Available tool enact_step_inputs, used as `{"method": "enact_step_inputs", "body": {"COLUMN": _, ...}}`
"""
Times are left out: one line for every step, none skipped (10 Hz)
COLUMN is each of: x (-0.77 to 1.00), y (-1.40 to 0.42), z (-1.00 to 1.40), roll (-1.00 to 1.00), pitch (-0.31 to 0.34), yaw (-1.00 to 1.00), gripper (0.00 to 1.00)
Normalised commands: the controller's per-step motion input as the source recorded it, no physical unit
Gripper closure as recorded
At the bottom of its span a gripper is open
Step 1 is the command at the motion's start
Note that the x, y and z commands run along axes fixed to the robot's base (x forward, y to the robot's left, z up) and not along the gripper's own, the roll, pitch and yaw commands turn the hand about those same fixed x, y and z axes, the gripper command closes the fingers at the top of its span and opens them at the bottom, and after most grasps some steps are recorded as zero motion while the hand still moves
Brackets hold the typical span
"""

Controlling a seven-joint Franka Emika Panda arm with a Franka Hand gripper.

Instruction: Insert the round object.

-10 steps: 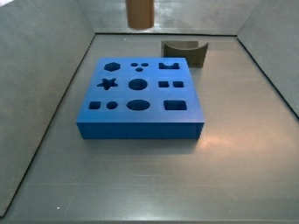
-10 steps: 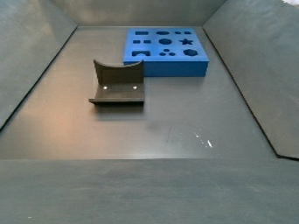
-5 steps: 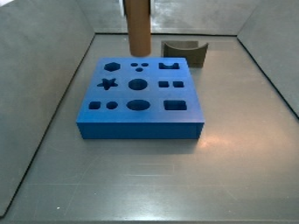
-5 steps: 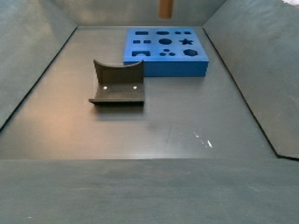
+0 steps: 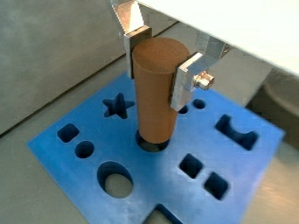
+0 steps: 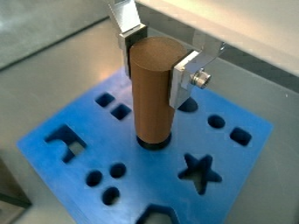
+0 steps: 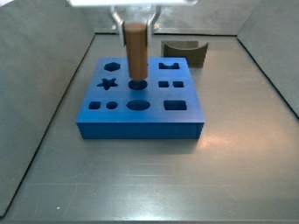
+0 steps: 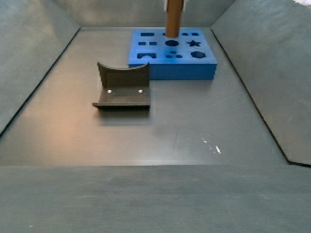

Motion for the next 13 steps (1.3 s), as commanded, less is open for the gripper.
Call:
{"method": "enact_step_inputs", "body": {"x": -0.08, "y": -0.01, "z": -0.31, "roll": 0.0, "pitch": 0.0, "yaw": 0.0, "gripper": 1.0}}
{"method": "enact_step_inputs", "body": {"x": -0.01, "y": 0.0, "z": -0.23, "roll": 0.0, "pitch": 0.0, "yaw": 0.0, "gripper": 1.0}}
{"method": "enact_step_inputs", "body": {"x": 0.05, "y": -0.01, "z": -0.27, "roll": 0.0, "pitch": 0.0, "yaw": 0.0, "gripper": 1.0}}
{"method": "enact_step_inputs", "body": {"x": 0.35, "y": 0.0, "z": -0.31, "roll": 0.0, "pitch": 0.056, "yaw": 0.0, "gripper": 1.0}}
{"method": "enact_step_inputs", "body": {"x": 0.35, "y": 0.0, "z": -0.27, "roll": 0.08, "pitch": 0.091, "yaw": 0.0, "gripper": 1.0}}
{"method": "enact_step_inputs", "body": {"x": 0.27, "y": 0.0, "z": -0.27, "roll": 0.06, "pitch": 0.067, "yaw": 0.0, "gripper": 1.0}}
{"method": "enact_step_inputs", "body": {"x": 0.19, "y": 0.0, "z": -0.3, "roll": 0.05, "pitch": 0.026, "yaw": 0.0, "gripper": 1.0}}
{"method": "enact_step_inputs", "body": {"x": 0.07, "y": 0.0, "z": -0.33, "roll": 0.04, "pitch": 0.0, "yaw": 0.0, "gripper": 1.0}}
{"method": "enact_step_inputs", "body": {"x": 0.0, "y": 0.0, "z": -0.31, "roll": 0.05, "pitch": 0.0, "yaw": 0.0, "gripper": 1.0}}
{"method": "enact_step_inputs", "body": {"x": 0.0, "y": 0.0, "z": -0.29, "roll": 0.05, "pitch": -0.019, "yaw": -0.02, "gripper": 1.0}}
{"method": "enact_step_inputs", "body": {"x": 0.0, "y": 0.0, "z": -0.3, "roll": 0.06, "pitch": -0.043, "yaw": -0.03, "gripper": 1.0}}
{"method": "enact_step_inputs", "body": {"x": 0.0, "y": 0.0, "z": -0.31, "roll": 0.04, "pitch": -0.069, "yaw": -0.02, "gripper": 1.0}}
{"method": "enact_step_inputs", "body": {"x": 0.0, "y": 0.0, "z": -0.31, "roll": 0.0, "pitch": -0.099, "yaw": 0.0, "gripper": 1.0}}
